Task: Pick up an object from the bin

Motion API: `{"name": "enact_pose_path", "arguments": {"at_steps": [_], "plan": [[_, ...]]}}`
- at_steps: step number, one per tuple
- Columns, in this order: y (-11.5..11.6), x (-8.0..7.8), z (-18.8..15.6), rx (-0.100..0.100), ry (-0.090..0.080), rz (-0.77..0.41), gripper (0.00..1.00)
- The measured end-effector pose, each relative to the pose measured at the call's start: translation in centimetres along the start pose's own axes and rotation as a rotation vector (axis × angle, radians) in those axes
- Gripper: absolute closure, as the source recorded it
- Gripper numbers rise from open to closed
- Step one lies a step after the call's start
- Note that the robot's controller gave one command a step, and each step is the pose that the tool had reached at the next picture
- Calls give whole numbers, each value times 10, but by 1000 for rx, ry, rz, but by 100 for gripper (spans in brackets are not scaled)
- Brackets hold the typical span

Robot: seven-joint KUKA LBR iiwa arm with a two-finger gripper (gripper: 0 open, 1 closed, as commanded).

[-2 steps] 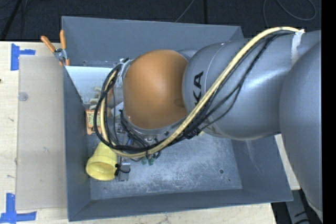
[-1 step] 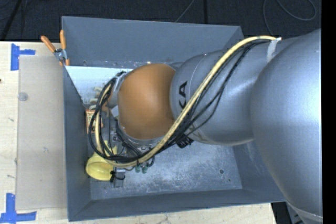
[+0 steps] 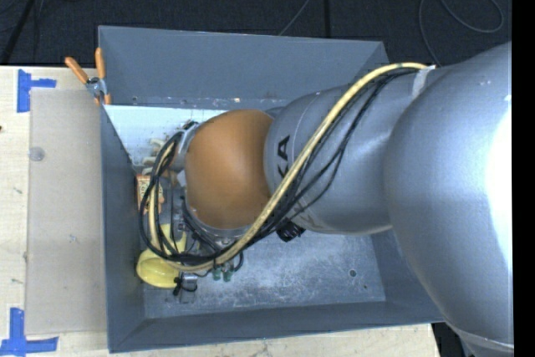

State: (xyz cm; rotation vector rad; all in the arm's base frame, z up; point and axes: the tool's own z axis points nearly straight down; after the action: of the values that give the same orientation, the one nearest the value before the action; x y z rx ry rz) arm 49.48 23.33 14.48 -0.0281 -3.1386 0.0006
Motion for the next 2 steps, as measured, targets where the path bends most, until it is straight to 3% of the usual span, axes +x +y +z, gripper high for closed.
{"name": "enact_pose_path", "arguments": {"at_steps": [1,2], "plan": [[0,5,11,3,5,-180,0],[13,4,34,-4,-5,-415,100]]}}
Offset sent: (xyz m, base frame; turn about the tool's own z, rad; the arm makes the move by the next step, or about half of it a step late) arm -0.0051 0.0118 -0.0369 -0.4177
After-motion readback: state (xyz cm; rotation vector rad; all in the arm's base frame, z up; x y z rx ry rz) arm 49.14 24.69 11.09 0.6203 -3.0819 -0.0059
